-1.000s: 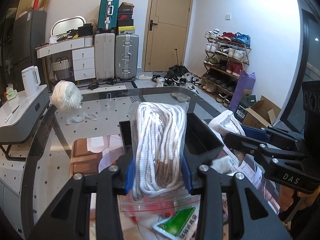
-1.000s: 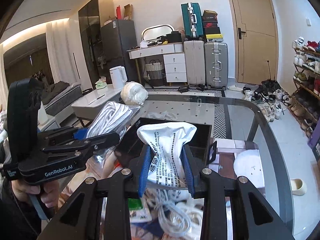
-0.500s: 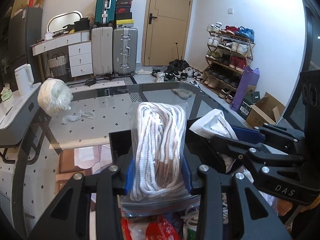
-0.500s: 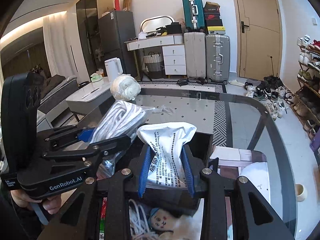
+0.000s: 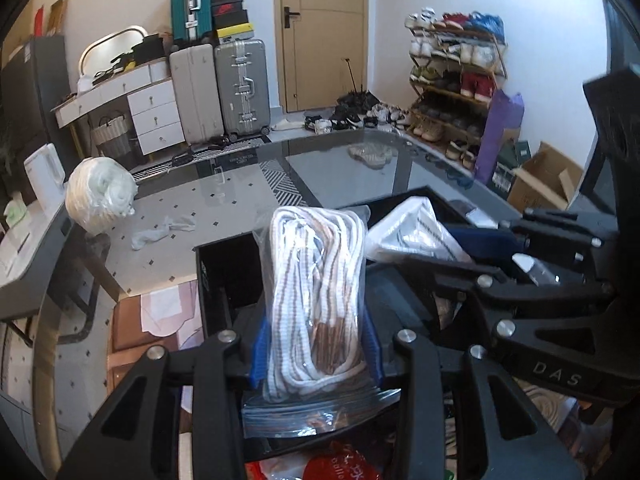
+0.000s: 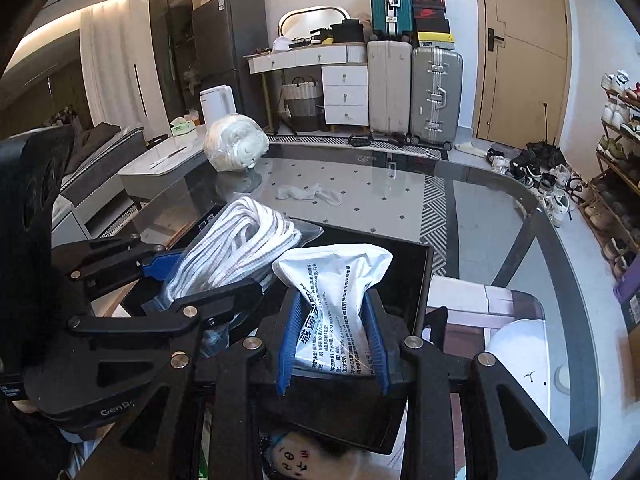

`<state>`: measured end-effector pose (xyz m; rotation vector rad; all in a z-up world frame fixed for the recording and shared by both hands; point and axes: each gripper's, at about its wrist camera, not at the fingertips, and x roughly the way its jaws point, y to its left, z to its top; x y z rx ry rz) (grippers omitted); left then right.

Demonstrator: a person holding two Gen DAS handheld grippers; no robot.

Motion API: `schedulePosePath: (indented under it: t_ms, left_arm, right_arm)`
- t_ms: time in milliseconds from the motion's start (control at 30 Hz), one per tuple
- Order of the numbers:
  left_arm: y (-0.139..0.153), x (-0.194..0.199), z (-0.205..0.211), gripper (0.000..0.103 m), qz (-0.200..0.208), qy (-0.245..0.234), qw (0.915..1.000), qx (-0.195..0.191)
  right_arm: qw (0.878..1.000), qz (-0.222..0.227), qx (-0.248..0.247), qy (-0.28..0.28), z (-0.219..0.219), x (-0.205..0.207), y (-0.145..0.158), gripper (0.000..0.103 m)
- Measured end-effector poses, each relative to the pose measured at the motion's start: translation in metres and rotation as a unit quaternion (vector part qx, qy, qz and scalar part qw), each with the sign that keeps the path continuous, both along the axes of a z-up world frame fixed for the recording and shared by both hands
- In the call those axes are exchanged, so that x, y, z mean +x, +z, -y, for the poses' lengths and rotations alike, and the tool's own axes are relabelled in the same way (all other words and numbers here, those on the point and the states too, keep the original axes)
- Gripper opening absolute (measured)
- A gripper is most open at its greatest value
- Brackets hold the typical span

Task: Organize soft objects
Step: 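Lower both held bags into the black box and open both grippers, then withdraw both tools from the box back over the table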

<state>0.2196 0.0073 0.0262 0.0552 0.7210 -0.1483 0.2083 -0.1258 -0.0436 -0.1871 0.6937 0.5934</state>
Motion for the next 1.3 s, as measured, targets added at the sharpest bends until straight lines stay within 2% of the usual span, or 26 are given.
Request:
schedulePosePath:
  t_ms: [133, 300, 333, 400, 467, 533, 600, 667, 733, 967, 1200, 1300]
  left_arm:
    - [0.002, 0.0, -0.001, 0.035, -0.007, -0.006, 1.0, -0.002]
    - [0.003, 0.0, -0.002, 0.041, -0.017, -0.007, 0.9998, -0.007]
    - [0.004, -0.001, -0.002, 0.047, -0.014, -0.008, 0.9998, -0.007]
    - [0.007, -0.005, -0.003, 0.063, -0.007, -0.008, 0.9999, -0.01]
    - [0.008, -0.01, -0.005, 0.087, -0.001, -0.013, 0.9997, -0.022]
    - [0.012, -0.017, -0.005, 0.094, 0.014, -0.009, 0.9996, -0.023]
    - [0.014, -0.024, -0.005, 0.098, 0.021, -0.003, 0.9995, -0.025]
    - [0.016, -0.029, -0.006, 0.103, 0.022, 0.006, 0.9994, -0.028]
    - [0.017, -0.037, -0.008, 0.103, 0.027, 0.015, 0.9992, -0.025]
    - [0.023, -0.072, -0.028, 0.103, 0.04, 0.046, 0.9964, -0.058]
    - [0.017, -0.105, -0.034, 0.103, 0.045, 0.069, 0.995, -0.056]
    - [0.012, -0.118, -0.033, 0.103, 0.048, 0.069, 0.9947, -0.058]
  right_arm:
    - [1.0, -0.008, -0.013, -0.002, -0.003, 0.003, 0.0, 0.031]
    - [1.0, 0.002, -0.017, -0.001, 0.002, 0.003, 0.001, 0.036]
    - [1.0, 0.006, -0.019, -0.003, 0.003, 0.002, 0.003, 0.041]
    - [1.0, 0.011, -0.012, -0.007, 0.009, 0.002, 0.008, 0.041]
    - [1.0, 0.01, -0.003, -0.003, 0.015, 0.002, 0.013, 0.045]
    - [1.0, 0.024, -0.005, -0.011, 0.017, -0.003, 0.017, 0.074]
    - [0.999, 0.033, -0.001, -0.018, 0.02, -0.008, 0.022, 0.084]
    - [0.999, 0.04, 0.003, -0.013, 0.023, -0.015, 0.026, 0.089]
    - [0.999, 0.044, 0.004, -0.017, 0.028, -0.022, 0.03, 0.103]
    - [0.998, 0.052, 0.024, -0.015, 0.053, -0.057, 0.041, 0.103]
    - [0.998, 0.053, 0.018, -0.006, 0.067, -0.097, 0.036, 0.103]
    - [0.999, 0.038, 0.023, -0.014, 0.07, -0.108, 0.029, 0.103]
